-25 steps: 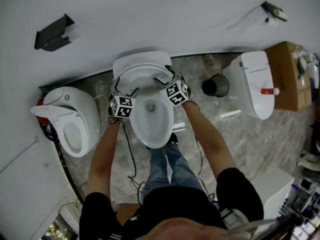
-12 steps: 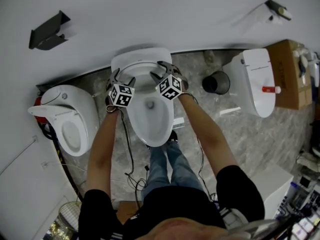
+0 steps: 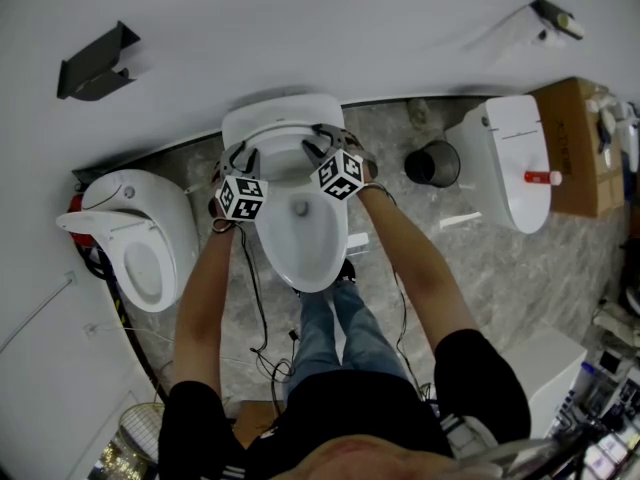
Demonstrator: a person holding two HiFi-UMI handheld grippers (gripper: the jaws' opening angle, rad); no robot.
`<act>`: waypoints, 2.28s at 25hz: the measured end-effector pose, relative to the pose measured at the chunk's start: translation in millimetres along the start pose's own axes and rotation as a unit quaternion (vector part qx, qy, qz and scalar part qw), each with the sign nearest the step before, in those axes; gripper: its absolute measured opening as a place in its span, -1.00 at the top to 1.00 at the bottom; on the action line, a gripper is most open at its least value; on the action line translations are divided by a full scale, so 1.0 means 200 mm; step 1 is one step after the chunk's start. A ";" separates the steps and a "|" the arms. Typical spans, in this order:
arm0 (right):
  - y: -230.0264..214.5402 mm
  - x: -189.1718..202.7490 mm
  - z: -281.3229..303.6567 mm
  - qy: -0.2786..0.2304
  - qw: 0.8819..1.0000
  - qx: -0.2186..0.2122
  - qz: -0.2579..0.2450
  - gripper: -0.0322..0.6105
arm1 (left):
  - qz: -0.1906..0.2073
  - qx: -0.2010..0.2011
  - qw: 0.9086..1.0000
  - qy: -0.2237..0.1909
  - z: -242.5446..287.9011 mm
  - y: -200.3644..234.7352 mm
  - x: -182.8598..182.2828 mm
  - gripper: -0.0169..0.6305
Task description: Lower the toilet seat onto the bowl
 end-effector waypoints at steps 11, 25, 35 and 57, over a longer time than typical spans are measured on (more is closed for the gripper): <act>0.11 0.01 -0.13 0.005 1.000 -0.014 -0.017 0.42 | 0.047 0.024 0.998 0.017 -0.14 -0.09 0.05 0.60; 0.38 0.07 -0.38 0.005 0.998 -0.038 -0.053 0.46 | 0.078 0.034 0.996 0.036 -0.40 -0.31 0.17 0.60; 0.62 0.16 -0.57 0.010 0.996 -0.048 -0.076 0.48 | 0.110 0.032 0.992 0.053 -0.60 -0.53 0.30 0.62; 1.11 0.43 -0.78 0.031 0.988 -0.096 -0.118 0.44 | 0.171 0.076 0.978 0.091 -0.85 -0.94 0.65 0.56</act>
Point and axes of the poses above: the fingertips, and each gripper's own axes: z forward along the fingers, y to its left, x out of its underside, the point moved 3 cm from there along -z, backward along the fingers
